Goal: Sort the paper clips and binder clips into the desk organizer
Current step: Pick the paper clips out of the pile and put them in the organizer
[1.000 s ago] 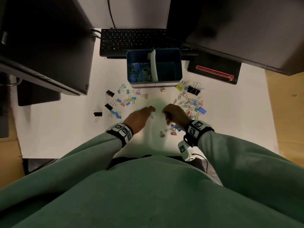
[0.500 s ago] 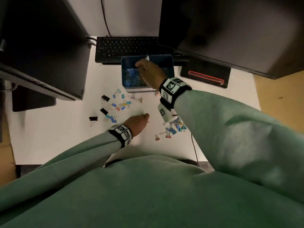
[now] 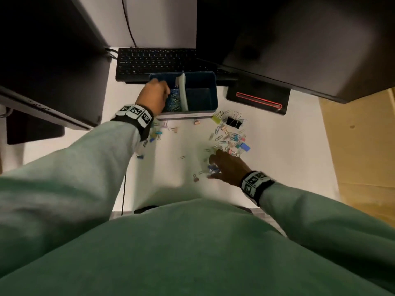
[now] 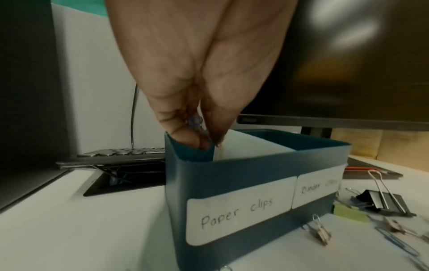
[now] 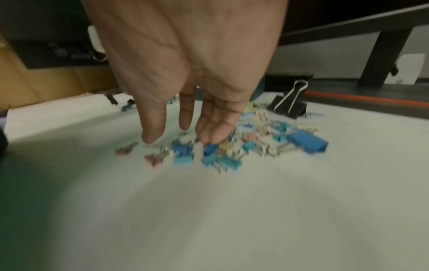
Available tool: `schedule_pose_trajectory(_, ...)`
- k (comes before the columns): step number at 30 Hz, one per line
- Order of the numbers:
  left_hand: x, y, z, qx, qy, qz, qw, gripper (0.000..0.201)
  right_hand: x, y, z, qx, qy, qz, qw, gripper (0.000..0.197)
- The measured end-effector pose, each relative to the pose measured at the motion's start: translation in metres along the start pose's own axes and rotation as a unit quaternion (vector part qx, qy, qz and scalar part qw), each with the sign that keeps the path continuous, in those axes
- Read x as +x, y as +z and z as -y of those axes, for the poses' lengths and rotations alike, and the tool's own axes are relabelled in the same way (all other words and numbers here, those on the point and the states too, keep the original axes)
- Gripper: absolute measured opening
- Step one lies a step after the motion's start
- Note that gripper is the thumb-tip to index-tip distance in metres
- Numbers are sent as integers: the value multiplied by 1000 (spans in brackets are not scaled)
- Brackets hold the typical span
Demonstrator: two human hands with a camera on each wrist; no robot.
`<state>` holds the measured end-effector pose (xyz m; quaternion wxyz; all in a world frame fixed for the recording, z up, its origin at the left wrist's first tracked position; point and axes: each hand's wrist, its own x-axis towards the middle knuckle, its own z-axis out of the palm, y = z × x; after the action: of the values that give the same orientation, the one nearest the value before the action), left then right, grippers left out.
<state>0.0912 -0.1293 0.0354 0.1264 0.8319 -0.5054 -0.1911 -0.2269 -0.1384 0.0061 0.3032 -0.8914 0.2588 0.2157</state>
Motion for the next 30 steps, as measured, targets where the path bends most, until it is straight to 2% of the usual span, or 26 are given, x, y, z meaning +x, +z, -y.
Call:
schedule_pose_trajectory(1, -2, 4, -3, 13, 7, -2, 1000, 24, -4, 5, -3, -12, -8, -5, 1000, 38)
schedule_pose_trajectory(3, -17, 8, -13, 34, 31, -62, 997, 32, -7, 11, -11, -39, -21, -23, 999, 31)
schedule_pose_trajectory(5, -46, 20, -32, 13, 54, -129, 990, 25, -8, 14, -24, -37, -21, -32, 999, 29)
schedule_pose_trajectory(6, -65, 30, -42, -6, 67, -127, 990, 17, -9, 14, -32, -36, -20, -32, 999, 30)
schedule_pose_trajectory(7, -84, 43, -51, -25, 75, -86, 993, 10, -11, 14, -38, -39, -20, -34, 998, 29)
schedule_pose_trajectory(8, -105, 58, -57, -36, 75, -13, 996, 10, -13, 13, -46, -49, -22, -31, 998, 29)
schedule_pose_trajectory(10, -139, 91, -62, -28, 71, 137, 988, 20, -17, 9, -63, -68, -23, -30, 997, 27)
schedule_pose_trajectory(11, -151, 107, -61, -17, 73, 185, 980, 24, -19, 7, -70, -70, -15, -37, 997, 27)
schedule_pose_trajectory(13, -162, 128, -57, 7, 78, 228, 970, 32, -20, 2, -77, -74, -8, -60, 995, 29)
schedule_pose_trajectory(16, -157, 136, -61, 3, 71, 202, 977, 35, -12, -5, -67, -72, -39, -93, 992, 36)
schedule_pose_trajectory(18, -147, 135, -69, 3, 73, 172, 982, 35, 1, -7, -51, -52, -70, -121, 989, 33)
schedule_pose_trajectory(22, -121, 132, -84, 19, 67, 137, 988, 36, 32, -7, -31, -3, -14, -103, 995, 31)
schedule_pose_trajectory(26, -110, 135, -92, 29, 57, 170, 983, 32, 41, -3, -29, -37, 12, -73, 997, 24)
schedule_pose_trajectory(30, -116, 139, -88, 36, 75, 166, 983, 13, 33, -14, -36, 65, 25, -97, 993, 13)
